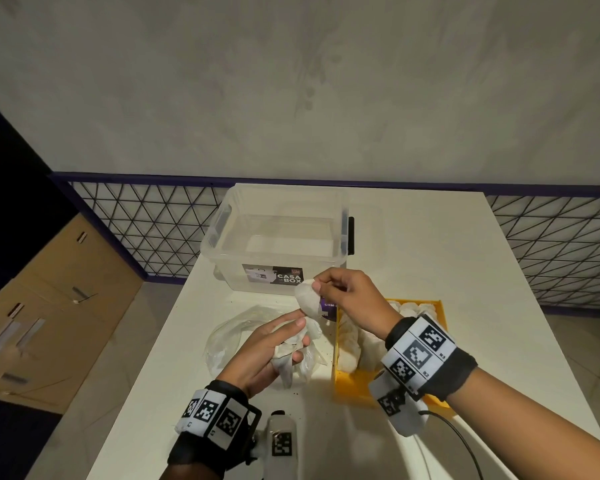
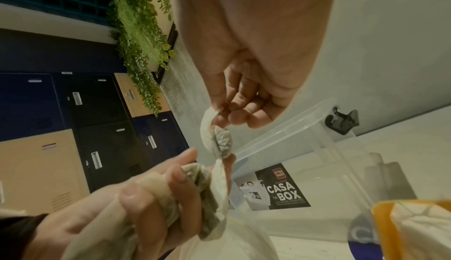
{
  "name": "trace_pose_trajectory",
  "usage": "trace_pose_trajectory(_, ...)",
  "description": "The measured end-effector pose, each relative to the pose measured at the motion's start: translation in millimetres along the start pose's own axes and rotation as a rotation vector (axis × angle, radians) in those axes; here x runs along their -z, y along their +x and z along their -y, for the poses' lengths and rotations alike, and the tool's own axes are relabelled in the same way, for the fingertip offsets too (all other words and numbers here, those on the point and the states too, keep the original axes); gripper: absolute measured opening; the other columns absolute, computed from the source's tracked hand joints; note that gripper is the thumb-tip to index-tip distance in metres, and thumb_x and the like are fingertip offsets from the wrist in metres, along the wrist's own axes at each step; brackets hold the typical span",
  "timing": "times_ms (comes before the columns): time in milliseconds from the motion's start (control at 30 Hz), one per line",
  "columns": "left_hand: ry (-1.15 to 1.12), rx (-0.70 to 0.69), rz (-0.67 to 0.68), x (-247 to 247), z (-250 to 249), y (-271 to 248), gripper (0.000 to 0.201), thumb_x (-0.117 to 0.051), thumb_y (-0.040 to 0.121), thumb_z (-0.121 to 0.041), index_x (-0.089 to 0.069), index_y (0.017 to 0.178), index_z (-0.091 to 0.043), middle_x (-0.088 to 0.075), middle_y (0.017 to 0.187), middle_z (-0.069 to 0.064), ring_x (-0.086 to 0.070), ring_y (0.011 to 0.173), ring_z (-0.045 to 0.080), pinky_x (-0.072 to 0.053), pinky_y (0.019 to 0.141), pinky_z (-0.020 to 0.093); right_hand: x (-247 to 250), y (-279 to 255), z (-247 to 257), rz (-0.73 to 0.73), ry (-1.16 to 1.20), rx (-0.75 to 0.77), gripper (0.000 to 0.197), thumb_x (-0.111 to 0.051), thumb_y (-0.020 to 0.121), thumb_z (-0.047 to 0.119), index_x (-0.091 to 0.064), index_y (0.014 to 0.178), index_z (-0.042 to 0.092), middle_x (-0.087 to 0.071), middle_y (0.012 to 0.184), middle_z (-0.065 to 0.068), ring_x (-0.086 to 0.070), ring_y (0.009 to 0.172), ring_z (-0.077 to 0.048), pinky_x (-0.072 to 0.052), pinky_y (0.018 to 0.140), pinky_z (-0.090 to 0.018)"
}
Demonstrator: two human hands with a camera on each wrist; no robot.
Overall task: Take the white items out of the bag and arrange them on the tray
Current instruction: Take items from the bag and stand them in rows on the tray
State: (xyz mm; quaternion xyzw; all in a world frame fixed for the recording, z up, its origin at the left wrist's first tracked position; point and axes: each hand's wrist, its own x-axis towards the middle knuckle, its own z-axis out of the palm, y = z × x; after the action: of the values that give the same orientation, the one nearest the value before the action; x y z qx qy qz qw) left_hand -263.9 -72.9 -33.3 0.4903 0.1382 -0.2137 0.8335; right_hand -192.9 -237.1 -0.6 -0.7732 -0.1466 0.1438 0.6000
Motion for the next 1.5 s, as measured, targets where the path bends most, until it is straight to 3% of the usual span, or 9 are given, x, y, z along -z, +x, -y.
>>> trace_pose_trajectory(133,-0.066,-0.007,-0.003,-0.7,-1.1,3.4,0.025,-0.059,0.089,-0.015,-0.066,0.11,-0.006,-0.056,0.077,0.01,-0.045,0.062,0.015,-0.045,0.049,0.019,2.2,2.4,2.5,0.045,0.083,-0.036,0.011,-0.051,0.093,0.013,-0.059,0.085,0.013,-0.057,0.067,0.003,-0.052,0.061,-0.007,-0.044,0.067,-0.02)
trace_pose_trajectory(367,-0.102,-0.019,-0.019,-1.6,-3.2,3.4,0.024,-0.059,0.086,-0.015,-0.061,0.109,-0.006,-0.056,0.07,0.01,-0.046,0.05,0.013,-0.045,0.047,0.019,6.2,3.7,2.4,0.018,0.087,-0.042,0.007,-0.05,0.093,0.011,-0.057,0.091,0.011,-0.057,0.071,0.002,-0.053,0.06,-0.002,-0.045,0.067,-0.017)
trace_pose_trajectory(500,-0.073,-0.019,-0.03,-2.9,-2.5,2.5,0.016,-0.058,0.088,-0.015,-0.061,0.102,-0.008,-0.055,0.069,0.009,-0.045,0.047,0.013,-0.043,0.046,0.019,7.9,2.9,1.9,0.043,0.03,-0.015,0.009,-0.06,0.088,0.019,-0.06,0.096,0.02,-0.057,0.076,0.001,-0.053,0.074,-0.011,-0.045,0.077,-0.025)
trace_pose_trajectory(733,-0.037,-0.011,-0.036,-5.3,-2.0,0.2,0.013,-0.058,0.09,-0.017,-0.061,0.099,-0.009,-0.055,0.068,0.008,-0.044,0.047,0.013,-0.043,0.047,0.019,10.3,3.8,2.9,-0.031,-0.019,-0.008,0.006,-0.066,0.083,0.016,-0.062,0.083,0.011,-0.063,0.079,-0.013,-0.055,0.074,-0.021,-0.048,0.077,-0.04)
trace_pose_trajectory(833,-0.019,0.0,-0.045,-1.6,-0.6,0.2,0.025,-0.061,0.087,-0.018,-0.062,0.108,-0.006,-0.055,0.07,0.008,-0.044,0.048,0.013,-0.043,0.048,0.018,12.2,-0.1,4.4,-0.079,-0.121,0.011,0.011,-0.066,0.083,0.017,-0.063,0.085,0.007,-0.062,0.065,-0.003,-0.056,0.066,-0.017,-0.048,0.075,-0.033)
trace_pose_trajectory(933,0.003,0.014,-0.071,4.9,1.9,-2.6,0.035,-0.063,0.082,-0.022,-0.065,0.115,-0.011,-0.056,0.071,0.007,-0.044,0.052,0.014,-0.044,0.051,0.018,24.6,-4.0,7.4,-0.18,-0.336,0.067,0.009,-0.064,0.085,0.021,-0.064,0.085,0.012,-0.068,0.078,-0.008,-0.061,0.075,-0.02,-0.047,0.075,-0.031)
trace_pose_trajectory(1100,-0.061,0.012,-0.101,13.1,3.0,-4.3,0.037,-0.063,0.081,-0.018,-0.065,0.117,-0.008,-0.056,0.073,0.01,-0.046,0.056,0.015,-0.047,0.052,0.019,50.2,-14.2,-5.2,-0.077,-0.464,-0.02,0.009,-0.058,0.089,0.021,-0.059,0.092,0.012,-0.068,0.078,-0.017,-0.062,0.074,-0.028,-0.05,0.073,-0.037)
trace_pose_trajectory(1267,-0.099,0.019,-0.089,11.5,1.4,-5.0,0.038,-0.062,0.081,-0.016,-0.063,0.118,-0.006,-0.054,0.071,0.011,-0.046,0.049,0.014,-0.047,0.048,0.019,59.5,-27.7,-38.7,0.108,-0.623,-0.177,0.004,-0.056,0.09,0.019,-0.057,0.094,0.019,-0.059,0.072,0.004,-0.053,0.068,-0.014,-0.038,0.06,-0.021)
trace_pose_trajectory(1500,-0.084,0.044,-0.086,10.8,1.4,-5.0,0.04,-0.062,0.081,-0.018,-0.063,0.119,-0.006,-0.055,0.072,0.011,-0.046,0.05,0.014,-0.047,0.05,0.019,45.6,-34.9,-83.9,0.37,-0.744,-0.322,0.011,-0.053,0.09,0.014,-0.051,0.095,0.024,-0.052,0.08,0.009,-0.048,0.085,-0.015,-0.033,0.062,-0.017)
